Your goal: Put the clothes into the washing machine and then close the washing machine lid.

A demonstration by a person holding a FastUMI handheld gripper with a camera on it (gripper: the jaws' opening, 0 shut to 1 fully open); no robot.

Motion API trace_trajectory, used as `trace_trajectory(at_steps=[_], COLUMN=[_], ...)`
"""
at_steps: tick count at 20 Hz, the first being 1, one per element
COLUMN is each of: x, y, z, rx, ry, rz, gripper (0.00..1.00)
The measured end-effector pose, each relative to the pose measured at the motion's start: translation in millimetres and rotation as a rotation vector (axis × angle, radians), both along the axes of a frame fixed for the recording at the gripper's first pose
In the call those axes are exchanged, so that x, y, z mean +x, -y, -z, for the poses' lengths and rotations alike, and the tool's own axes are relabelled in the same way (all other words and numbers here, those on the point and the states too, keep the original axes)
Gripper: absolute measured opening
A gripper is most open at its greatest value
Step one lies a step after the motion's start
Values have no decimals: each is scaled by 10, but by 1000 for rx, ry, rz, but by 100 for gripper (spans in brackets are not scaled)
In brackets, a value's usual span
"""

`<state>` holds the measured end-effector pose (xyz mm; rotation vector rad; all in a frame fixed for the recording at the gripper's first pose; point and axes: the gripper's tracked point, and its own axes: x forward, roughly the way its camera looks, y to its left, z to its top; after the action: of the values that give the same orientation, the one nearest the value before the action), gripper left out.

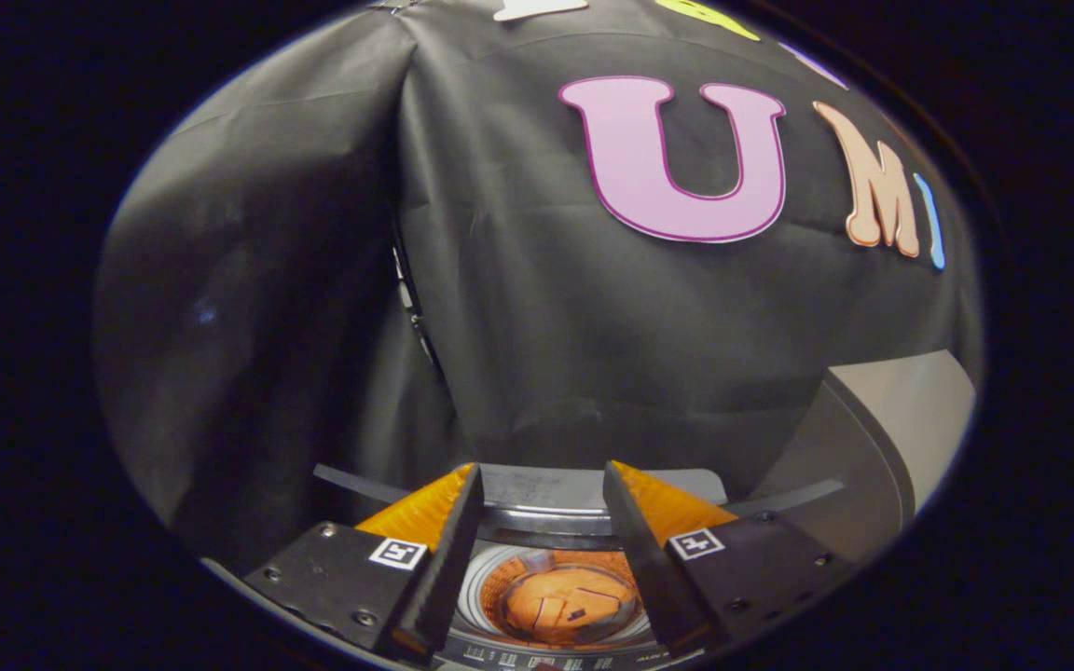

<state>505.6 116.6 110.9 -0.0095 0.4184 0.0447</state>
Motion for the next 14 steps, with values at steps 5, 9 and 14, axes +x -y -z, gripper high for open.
trace_trajectory(at_steps=[5, 9, 14], x=[-81, -121, -224], y=[-51, -115, -182], z=[272, 411, 520], rx=[30, 45, 52], ry=[-79, -90, -90], rz=[-14, -30, -49], gripper=[80, 79, 79])
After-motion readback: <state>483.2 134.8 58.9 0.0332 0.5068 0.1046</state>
